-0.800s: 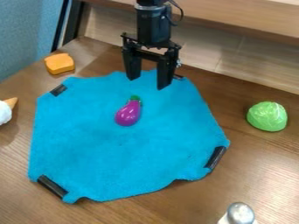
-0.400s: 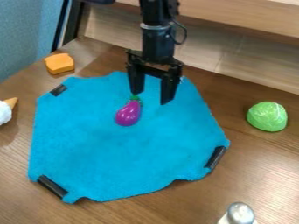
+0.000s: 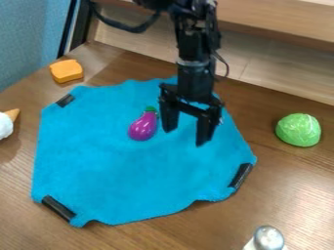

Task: Fold the cloth from right to left

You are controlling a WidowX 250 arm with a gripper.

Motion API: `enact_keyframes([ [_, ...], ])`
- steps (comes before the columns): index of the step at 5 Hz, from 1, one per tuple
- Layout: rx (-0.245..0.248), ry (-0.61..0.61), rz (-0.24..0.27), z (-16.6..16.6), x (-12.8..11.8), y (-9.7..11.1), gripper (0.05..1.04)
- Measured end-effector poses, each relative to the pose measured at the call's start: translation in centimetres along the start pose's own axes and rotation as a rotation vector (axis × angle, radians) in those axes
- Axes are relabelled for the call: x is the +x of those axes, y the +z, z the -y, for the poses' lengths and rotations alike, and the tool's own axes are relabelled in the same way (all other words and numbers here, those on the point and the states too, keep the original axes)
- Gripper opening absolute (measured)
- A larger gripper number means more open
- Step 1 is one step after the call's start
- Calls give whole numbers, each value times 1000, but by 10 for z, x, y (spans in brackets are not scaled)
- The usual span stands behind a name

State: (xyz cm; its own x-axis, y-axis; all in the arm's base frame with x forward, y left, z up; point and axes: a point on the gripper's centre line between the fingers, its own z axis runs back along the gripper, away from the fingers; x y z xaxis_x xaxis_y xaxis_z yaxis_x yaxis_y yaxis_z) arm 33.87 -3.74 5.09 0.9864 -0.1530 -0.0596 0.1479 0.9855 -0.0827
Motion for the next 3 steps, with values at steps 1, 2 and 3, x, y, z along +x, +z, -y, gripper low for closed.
enact_keyframes([
  [1,17,-33,8,20,-3,-11,1000],
  [2,26,-75,32,43,-1,-14,1000],
  [3,32,-105,45,60,0,-15,1001],
])
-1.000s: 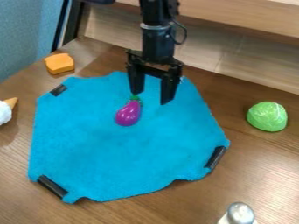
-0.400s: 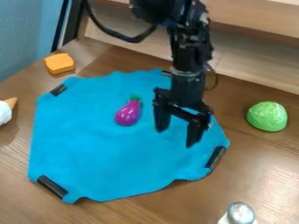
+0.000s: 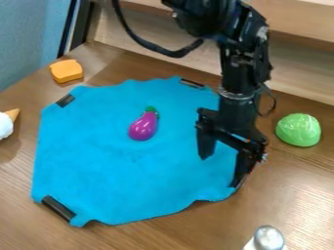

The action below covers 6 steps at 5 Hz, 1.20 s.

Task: Fold the cloth from right to left

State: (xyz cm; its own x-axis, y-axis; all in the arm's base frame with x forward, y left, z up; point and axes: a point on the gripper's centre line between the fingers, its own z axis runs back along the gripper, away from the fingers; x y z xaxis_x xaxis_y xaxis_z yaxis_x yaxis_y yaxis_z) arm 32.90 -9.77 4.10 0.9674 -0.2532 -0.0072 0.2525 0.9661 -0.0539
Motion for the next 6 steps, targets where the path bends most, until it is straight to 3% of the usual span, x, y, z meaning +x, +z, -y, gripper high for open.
enact_keyframes([
  [2,-10,-1,50,15,11,1,1000],
  [3,-1,-5,23,22,12,-15,1000],
  [4,13,5,24,25,16,-17,948],
  [6,15,27,23,24,17,-19,411],
])
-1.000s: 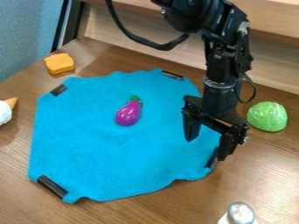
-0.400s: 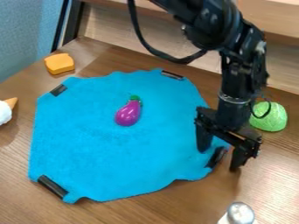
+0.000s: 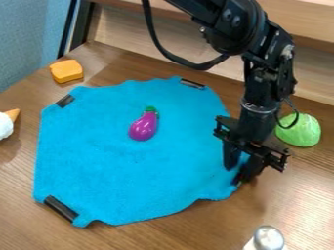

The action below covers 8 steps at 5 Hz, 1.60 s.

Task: Fold the cloth from right to left

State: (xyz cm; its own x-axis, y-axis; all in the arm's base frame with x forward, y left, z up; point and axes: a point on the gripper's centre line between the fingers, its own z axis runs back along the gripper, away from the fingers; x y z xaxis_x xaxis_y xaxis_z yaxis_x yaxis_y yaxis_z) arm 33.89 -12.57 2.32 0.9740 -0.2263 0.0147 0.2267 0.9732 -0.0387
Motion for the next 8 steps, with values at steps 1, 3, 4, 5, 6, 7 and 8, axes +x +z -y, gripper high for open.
enact_keyframes([
  [1,-11,-9,-1,1,0,0,201],
  [3,-130,-80,-5,-3,2,12,60],
  [4,-201,-84,90,-32,7,50,58],
  [5,-264,-46,102,-60,2,60,58],
  [6,-281,6,115,-97,0,72,58],
  [7,-273,68,111,-131,-8,80,58],
  [8,-273,139,124,-169,-20,88,58],
])
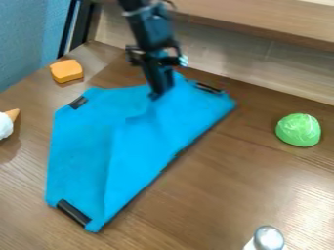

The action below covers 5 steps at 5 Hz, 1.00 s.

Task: Fold the cloth from right to left

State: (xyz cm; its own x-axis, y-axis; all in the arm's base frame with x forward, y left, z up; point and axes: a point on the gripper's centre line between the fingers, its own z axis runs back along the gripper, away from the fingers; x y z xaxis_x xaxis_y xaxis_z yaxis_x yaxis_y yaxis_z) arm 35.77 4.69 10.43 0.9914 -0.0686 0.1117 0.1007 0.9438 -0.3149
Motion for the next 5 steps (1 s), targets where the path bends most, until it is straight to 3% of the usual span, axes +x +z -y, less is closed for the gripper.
enact_keyframes([
  [3,5,70,40,-43,-6,34,58],
  [5,33,112,9,-74,-18,32,56],
])
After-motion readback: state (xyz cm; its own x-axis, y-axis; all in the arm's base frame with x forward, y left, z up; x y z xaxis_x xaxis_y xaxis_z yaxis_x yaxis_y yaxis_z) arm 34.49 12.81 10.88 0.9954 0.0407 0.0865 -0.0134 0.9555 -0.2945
